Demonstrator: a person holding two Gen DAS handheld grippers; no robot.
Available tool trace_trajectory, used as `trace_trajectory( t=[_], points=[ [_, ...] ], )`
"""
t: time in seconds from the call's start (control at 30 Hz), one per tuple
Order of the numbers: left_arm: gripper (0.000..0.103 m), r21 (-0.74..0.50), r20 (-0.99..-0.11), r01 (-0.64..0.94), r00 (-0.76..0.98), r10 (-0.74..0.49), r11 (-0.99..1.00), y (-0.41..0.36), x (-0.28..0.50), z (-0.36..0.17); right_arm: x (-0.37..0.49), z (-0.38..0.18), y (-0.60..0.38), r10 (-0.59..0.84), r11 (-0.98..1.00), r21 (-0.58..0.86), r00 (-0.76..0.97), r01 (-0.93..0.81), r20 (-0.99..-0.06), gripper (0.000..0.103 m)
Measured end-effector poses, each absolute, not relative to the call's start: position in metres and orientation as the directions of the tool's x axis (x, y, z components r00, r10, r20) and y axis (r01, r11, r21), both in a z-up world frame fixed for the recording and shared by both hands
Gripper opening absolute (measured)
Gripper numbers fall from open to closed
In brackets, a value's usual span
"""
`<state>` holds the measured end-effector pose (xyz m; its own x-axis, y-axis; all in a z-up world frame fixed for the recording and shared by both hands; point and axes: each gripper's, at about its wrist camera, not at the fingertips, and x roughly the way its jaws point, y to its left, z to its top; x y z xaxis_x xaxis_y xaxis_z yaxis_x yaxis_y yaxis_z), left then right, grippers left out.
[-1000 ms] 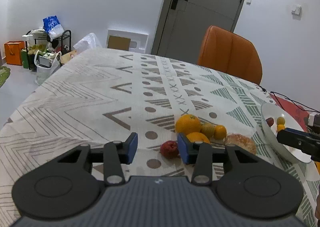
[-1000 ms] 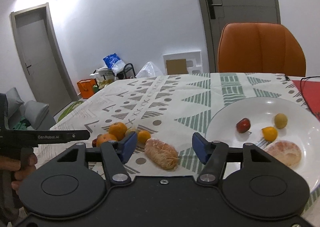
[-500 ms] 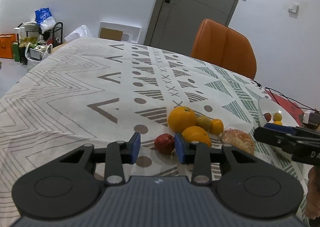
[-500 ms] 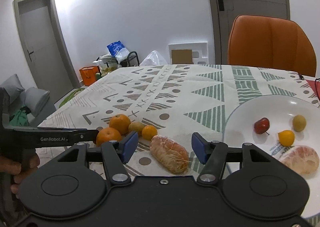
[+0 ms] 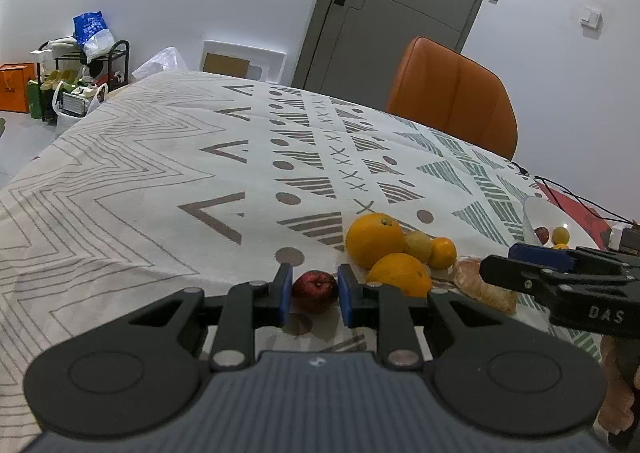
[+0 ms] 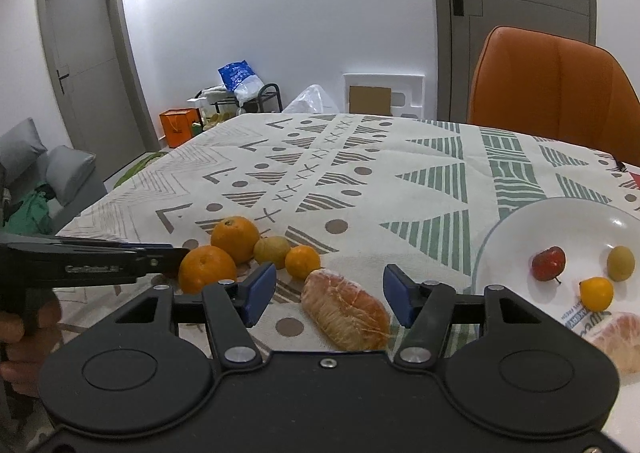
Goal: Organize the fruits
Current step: 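Close the right tool around the second peeled pomelo segment and lift it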
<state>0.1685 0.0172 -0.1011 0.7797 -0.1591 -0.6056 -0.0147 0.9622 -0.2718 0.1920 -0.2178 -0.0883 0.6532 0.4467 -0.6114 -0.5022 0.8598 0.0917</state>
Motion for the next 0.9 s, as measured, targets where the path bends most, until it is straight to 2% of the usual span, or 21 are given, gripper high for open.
trace_trajectory(
  t=[0.37, 0.6, 0.9],
  points=[
    [0.023, -0.269, -0.597, -0.026, 0.789, -0.146, 0.963, 0.022, 0.162, -0.094, 0.19, -0.092, -0.212, 0.433, 0.856, 0.078, 0.625, -0.512, -0.65, 0.059],
    [0.023, -0.27, -0.591, -0.022, 0.793, -0.147, 0.963, 0.022, 0.16, -0.092, 0.175, -0.088, -0.213, 0.455, 0.837, 0.093, 0.591, -0.539, -0.666, 0.047],
    [0.023, -0.278, -0.585, -0.02, 0.796, -0.153, 0.96, 0.027, 0.157, -0.09, 0.186, -0.096, -0.21, 0.393, 0.871, 0.063, 0.614, -0.487, -0.684, 0.047]
  ],
)
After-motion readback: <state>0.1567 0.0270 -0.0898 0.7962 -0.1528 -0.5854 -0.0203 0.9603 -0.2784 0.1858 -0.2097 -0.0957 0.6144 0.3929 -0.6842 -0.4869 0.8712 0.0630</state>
